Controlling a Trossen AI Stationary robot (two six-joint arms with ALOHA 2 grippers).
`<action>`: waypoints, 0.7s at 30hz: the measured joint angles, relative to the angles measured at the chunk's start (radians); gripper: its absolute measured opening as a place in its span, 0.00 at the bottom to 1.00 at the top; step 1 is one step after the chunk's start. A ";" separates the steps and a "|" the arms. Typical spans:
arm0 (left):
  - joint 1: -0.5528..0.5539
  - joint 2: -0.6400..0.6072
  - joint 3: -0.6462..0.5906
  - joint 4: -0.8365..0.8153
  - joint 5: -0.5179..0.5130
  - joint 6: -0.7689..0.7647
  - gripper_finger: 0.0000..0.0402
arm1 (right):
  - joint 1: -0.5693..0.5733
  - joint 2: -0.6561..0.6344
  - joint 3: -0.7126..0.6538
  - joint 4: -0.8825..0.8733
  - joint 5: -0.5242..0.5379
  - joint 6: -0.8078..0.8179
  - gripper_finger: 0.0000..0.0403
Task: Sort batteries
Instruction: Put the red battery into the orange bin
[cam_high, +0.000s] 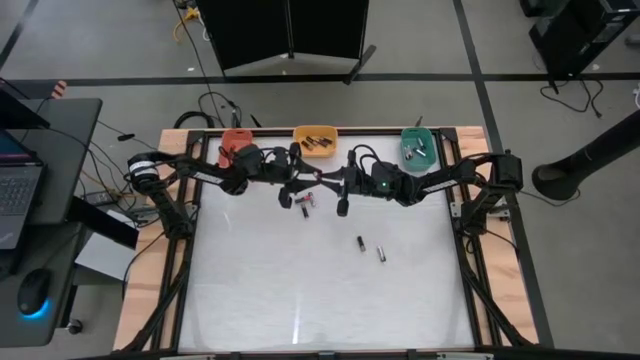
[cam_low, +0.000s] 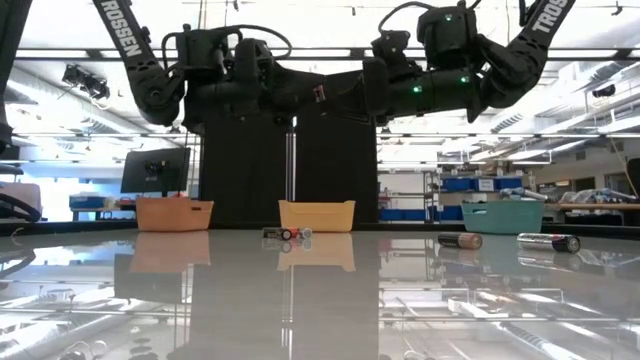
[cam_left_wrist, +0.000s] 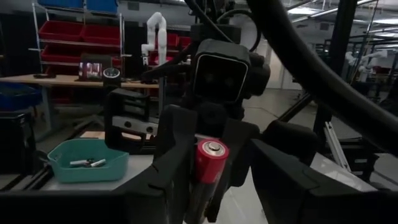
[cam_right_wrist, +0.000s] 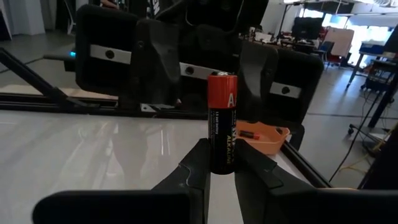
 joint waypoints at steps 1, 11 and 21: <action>-0.001 0.000 0.000 0.000 0.000 0.010 0.41 | 0.001 0.000 0.000 0.002 0.000 0.000 0.15; -0.020 0.000 0.000 0.015 -0.037 0.092 0.14 | 0.011 0.000 0.000 0.030 -0.005 -0.015 0.15; -0.015 0.001 0.003 0.057 -0.052 0.069 0.14 | 0.013 -0.001 0.002 0.025 0.053 -0.026 0.27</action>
